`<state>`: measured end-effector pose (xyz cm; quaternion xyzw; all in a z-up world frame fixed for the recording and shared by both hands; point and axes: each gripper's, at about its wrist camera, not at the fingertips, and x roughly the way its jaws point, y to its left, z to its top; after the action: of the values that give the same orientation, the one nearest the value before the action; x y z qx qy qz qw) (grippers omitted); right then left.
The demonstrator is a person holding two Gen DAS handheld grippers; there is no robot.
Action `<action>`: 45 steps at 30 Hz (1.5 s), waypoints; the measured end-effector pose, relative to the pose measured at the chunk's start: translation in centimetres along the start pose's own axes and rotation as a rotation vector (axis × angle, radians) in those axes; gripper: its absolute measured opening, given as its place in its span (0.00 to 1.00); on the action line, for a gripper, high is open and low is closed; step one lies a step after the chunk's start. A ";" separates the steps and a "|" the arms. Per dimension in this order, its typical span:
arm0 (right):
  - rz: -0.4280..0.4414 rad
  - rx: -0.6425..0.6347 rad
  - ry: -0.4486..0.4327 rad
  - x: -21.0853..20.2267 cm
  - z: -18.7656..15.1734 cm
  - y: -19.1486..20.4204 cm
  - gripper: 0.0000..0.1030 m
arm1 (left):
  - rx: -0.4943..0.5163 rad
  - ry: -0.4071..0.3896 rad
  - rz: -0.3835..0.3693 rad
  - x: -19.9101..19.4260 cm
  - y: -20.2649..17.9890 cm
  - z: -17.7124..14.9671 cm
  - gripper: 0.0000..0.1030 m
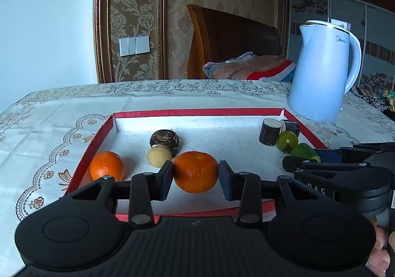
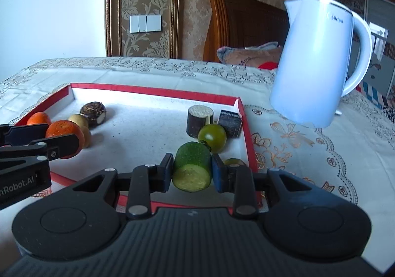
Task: Organize fruits
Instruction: 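Carry the orange and cucumber slice up into the red tray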
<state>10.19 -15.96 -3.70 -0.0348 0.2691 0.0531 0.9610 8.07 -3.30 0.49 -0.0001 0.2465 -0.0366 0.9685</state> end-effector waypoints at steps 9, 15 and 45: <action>0.000 0.001 0.023 1.6 0.4 0.2 0.29 | -0.023 -0.018 0.011 2.1 -0.9 0.7 0.38; -0.011 0.013 0.030 2.7 0.8 0.0 0.29 | -0.022 -0.028 0.034 3.2 -1.2 1.4 0.38; 0.001 0.017 0.037 2.8 0.5 0.1 0.36 | -0.057 0.029 0.093 4.4 -0.5 0.9 0.54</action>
<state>12.81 -15.55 -4.71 -0.0277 0.2871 0.0508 0.9562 12.34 -4.12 -0.81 -0.0156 0.2612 0.0153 0.9650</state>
